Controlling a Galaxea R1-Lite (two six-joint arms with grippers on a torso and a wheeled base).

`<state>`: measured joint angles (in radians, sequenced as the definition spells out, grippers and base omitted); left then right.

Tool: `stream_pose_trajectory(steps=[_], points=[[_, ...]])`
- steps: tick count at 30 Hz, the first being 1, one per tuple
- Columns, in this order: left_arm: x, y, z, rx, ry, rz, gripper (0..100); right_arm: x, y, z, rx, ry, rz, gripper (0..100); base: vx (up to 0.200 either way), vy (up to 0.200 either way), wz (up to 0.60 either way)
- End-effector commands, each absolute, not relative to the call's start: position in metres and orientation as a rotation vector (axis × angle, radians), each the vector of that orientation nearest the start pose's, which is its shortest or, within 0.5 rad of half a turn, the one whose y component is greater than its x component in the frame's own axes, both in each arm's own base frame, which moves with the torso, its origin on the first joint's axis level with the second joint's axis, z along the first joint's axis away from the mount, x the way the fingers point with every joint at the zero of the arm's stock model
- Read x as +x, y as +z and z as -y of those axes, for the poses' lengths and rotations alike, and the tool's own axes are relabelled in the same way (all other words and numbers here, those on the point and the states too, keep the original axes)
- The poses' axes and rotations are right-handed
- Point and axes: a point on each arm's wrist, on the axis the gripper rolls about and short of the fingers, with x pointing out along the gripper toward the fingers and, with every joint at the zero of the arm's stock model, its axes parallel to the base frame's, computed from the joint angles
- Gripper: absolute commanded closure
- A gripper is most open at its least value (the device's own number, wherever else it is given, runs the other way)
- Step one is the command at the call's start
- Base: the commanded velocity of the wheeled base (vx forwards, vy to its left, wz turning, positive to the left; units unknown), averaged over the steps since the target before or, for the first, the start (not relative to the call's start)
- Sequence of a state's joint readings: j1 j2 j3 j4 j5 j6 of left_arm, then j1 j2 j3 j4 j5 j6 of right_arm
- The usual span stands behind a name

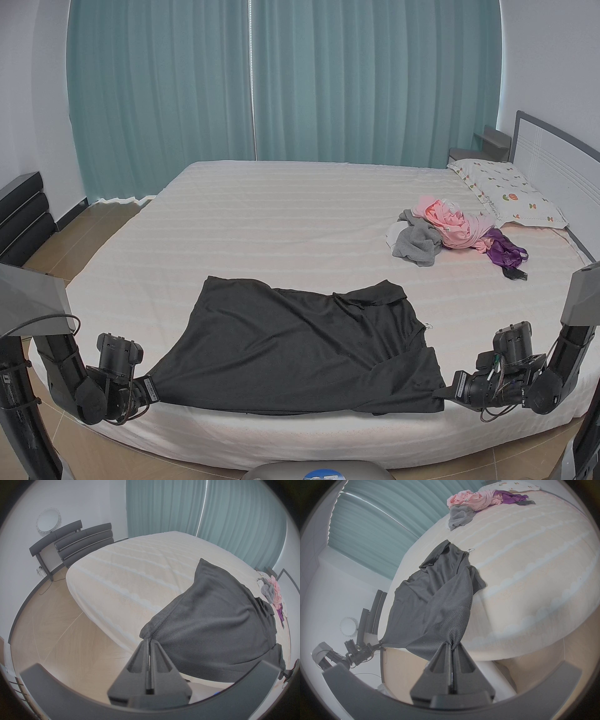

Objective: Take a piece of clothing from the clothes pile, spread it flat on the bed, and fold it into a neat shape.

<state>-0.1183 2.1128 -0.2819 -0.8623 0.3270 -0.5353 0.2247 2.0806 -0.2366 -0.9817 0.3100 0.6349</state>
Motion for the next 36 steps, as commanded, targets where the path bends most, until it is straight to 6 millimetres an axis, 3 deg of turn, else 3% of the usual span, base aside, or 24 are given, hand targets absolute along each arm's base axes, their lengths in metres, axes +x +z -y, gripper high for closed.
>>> stream_pose_trajectory(steps=[1, 9, 15, 23, 31, 32, 34, 35, 36], points=[[0.233, -0.007, 0.020, -0.266, 0.426, -0.853, 100, 0.224, 0.013, -0.053, 0.639, 0.227, -0.972, 100, 0.000, 0.000, 0.00], [0.211, -0.010, 0.018, -0.145, 0.399, -0.938, 100, 0.223, 0.014, -0.043, 0.620, 0.198, -1.009, 100, 0.000, 0.000, 0.00], [0.207, -0.007, 0.017, -0.133, 0.395, -0.935, 100, 0.219, 0.025, -0.042, 0.618, 0.196, -1.005, 100, 0.000, 0.000, 0.00], [0.187, -0.015, 0.024, -0.033, 0.341, -1.049, 100, 0.213, -0.003, -0.040, 0.470, 0.146, -1.142, 100, 0.000, 0.000, 0.00], [0.194, -0.027, 0.033, -0.040, 0.331, -1.076, 100, 0.220, -0.010, -0.044, 0.430, 0.150, -1.150, 100, 0.000, 0.000, 0.00], [0.200, -0.028, 0.034, -0.065, 0.341, -1.058, 100, 0.223, -0.012, -0.044, 0.430, 0.149, -1.154, 0, 0.000, 0.000, 0.00], [0.204, -0.029, 0.035, -0.091, 0.351, -1.040, 100, 0.226, -0.014, -0.045, 0.434, 0.147, -1.157, 0, 0.000, 0.000, 0.00], [0.205, -0.028, 0.036, -0.101, 0.353, -1.031, 0, 0.227, -0.015, -0.045, 0.437, 0.146, -1.156, 0, 0.000, 0.000, 0.00], [0.207, -0.027, 0.036, -0.120, 0.355, -1.016, 0, 0.230, -0.014, -0.045, 0.447, 0.147, -1.145, 0, 0.000, 0.000, 0.00]])
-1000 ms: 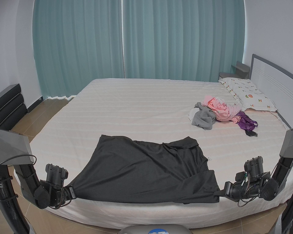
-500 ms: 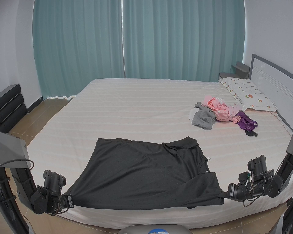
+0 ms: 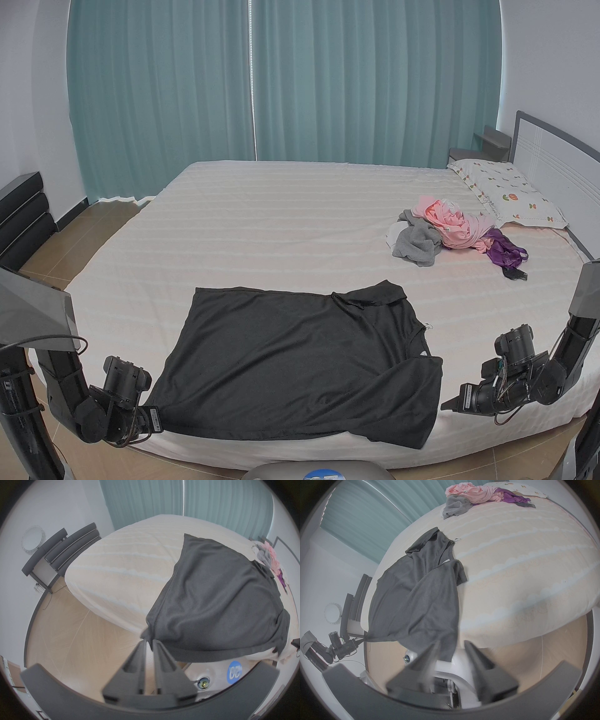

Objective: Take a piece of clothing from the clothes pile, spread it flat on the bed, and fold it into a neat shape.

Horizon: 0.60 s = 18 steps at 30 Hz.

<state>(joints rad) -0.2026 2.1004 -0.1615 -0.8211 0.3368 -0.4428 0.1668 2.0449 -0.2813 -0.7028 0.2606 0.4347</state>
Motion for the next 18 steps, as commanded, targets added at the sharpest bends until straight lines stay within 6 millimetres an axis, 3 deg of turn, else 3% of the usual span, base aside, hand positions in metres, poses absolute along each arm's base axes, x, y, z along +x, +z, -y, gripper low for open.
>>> stream_pose_trajectory(steps=[1, 7, 8, 13, 18], points=[[0.208, -0.026, 0.036, -0.125, 0.353, -1.009, 0, 0.232, -0.012, -0.045, 0.453, 0.147, -1.137, 0, 0.000, 0.000, 0.00], [0.211, -0.017, 0.035, -0.146, 0.352, -0.967, 0, 0.251, 0.003, -0.049, 0.515, 0.146, -1.042, 0, 0.000, 0.000, 0.00], [0.217, -0.008, 0.032, -0.173, 0.355, -0.917, 0, 0.253, 0.004, -0.050, 0.523, 0.146, -1.037, 0, 0.000, 0.000, 0.00], [0.231, 0.016, 0.019, -0.244, 0.388, -0.794, 0, 0.255, 0.006, -0.053, 0.536, 0.152, -1.013, 0, 0.000, 0.000, 0.00], [0.240, 0.024, 0.017, -0.272, 0.390, -0.748, 0, 0.253, 0.004, -0.055, 0.558, 0.151, -1.003, 0, 0.000, 0.000, 0.00]])
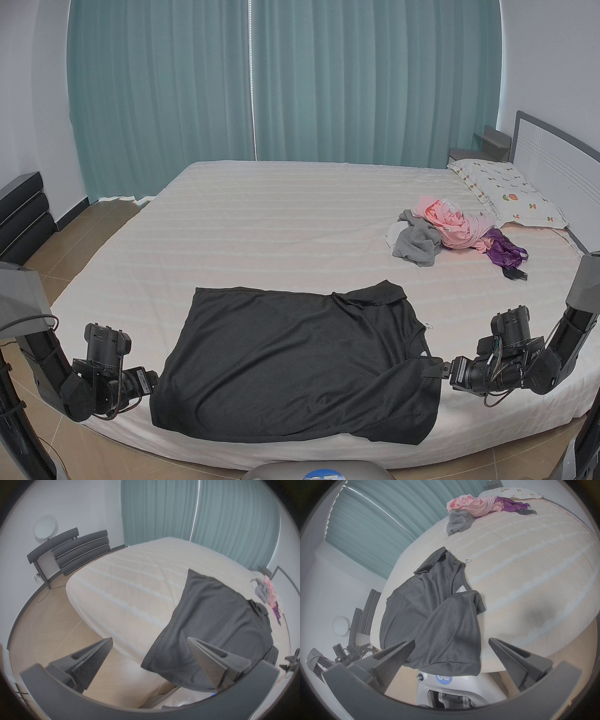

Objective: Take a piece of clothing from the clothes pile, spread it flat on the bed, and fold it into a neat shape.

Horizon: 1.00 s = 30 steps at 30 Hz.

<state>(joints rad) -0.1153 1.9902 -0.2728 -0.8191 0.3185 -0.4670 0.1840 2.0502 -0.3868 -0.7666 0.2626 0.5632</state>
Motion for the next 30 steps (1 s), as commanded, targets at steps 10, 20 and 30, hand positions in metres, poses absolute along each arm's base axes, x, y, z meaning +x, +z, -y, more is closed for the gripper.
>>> stream_pose_trajectory(steps=[10, 20, 30], points=[[0.248, 0.026, 0.021, -0.360, 0.406, -0.712, 0, 0.251, 0.003, -0.056, 0.577, 0.145, -1.009, 0, 0.000, 0.060, 0.00], [0.247, 0.026, 0.027, -0.359, 0.379, -0.716, 0, 0.251, 0.004, -0.056, 0.576, 0.149, -1.007, 0, 0.000, 0.120, 0.00], [0.253, 0.030, 0.043, -0.433, 0.352, -0.683, 0, 0.251, 0.005, -0.060, 0.570, 0.164, -1.006, 0, 0.000, 0.000, 0.00]])
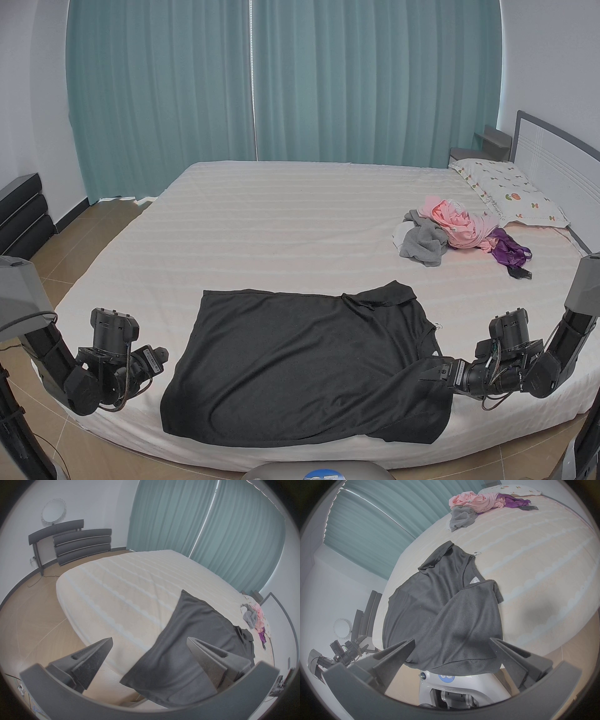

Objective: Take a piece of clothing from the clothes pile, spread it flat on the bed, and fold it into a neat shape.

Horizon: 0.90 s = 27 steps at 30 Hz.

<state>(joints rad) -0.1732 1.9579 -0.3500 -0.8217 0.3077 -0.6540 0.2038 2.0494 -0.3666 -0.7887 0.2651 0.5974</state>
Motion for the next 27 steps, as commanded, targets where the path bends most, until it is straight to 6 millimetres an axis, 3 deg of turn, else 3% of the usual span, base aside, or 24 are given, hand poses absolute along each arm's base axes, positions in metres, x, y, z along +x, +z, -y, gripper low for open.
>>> stream_pose_trajectory(steps=[1, 10, 16, 27], points=[[0.251, 0.029, 0.043, -0.425, 0.350, -0.691, 0, 0.251, 0.005, -0.061, 0.572, 0.164, -1.007, 0, 0.000, 0.000, 0.00], [0.256, 0.032, 0.048, -0.476, 0.346, -0.661, 0, 0.250, 0.005, -0.062, 0.581, 0.162, -1.010, 0, 0.000, 0.000, 0.00], [0.254, 0.029, 0.051, -0.467, 0.339, -0.679, 0, 0.250, 0.005, -0.062, 0.581, 0.162, -1.010, 0, 0.200, 0.000, 0.00], [0.259, 0.018, 0.053, -0.456, 0.345, -0.713, 0, 0.252, 0.005, -0.062, 0.583, 0.162, -1.007, 0, 0.000, 0.000, 0.00]])
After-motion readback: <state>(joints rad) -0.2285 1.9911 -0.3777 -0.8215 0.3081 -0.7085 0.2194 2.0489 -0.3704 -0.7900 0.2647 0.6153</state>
